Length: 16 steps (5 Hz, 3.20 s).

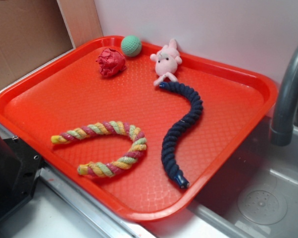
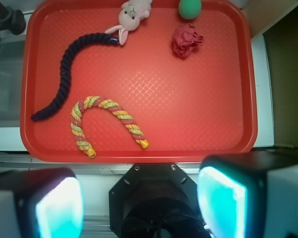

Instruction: Grab the blue rope.

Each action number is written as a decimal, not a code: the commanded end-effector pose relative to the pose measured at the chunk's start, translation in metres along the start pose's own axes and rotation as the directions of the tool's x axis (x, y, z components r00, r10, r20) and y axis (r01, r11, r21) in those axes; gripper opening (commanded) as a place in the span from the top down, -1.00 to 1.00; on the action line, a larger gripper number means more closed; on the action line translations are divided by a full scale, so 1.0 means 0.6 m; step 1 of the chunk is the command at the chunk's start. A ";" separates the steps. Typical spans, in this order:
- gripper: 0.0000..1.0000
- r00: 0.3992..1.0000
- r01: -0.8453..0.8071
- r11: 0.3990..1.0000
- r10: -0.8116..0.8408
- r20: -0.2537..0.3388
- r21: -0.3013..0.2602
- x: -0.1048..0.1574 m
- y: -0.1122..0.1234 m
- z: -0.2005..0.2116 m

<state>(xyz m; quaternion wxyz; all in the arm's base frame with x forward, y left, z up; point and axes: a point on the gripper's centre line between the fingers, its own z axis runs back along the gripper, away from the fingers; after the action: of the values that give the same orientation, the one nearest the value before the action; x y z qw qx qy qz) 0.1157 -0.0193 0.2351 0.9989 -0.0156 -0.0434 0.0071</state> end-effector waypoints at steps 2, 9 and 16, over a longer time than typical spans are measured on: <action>-1.00 0.975 -0.219 0.975 0.220 0.039 -0.043 0.009 -0.010 -0.004; -1.00 0.818 -0.564 0.810 0.575 0.029 -0.162 0.211 -0.187 -0.241; 1.00 0.848 -0.530 0.847 0.529 -0.032 -0.030 0.220 -0.180 -0.360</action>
<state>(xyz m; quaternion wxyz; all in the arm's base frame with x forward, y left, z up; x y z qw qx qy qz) 0.2593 -0.1321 0.0223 0.9611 -0.0289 -0.0084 0.2746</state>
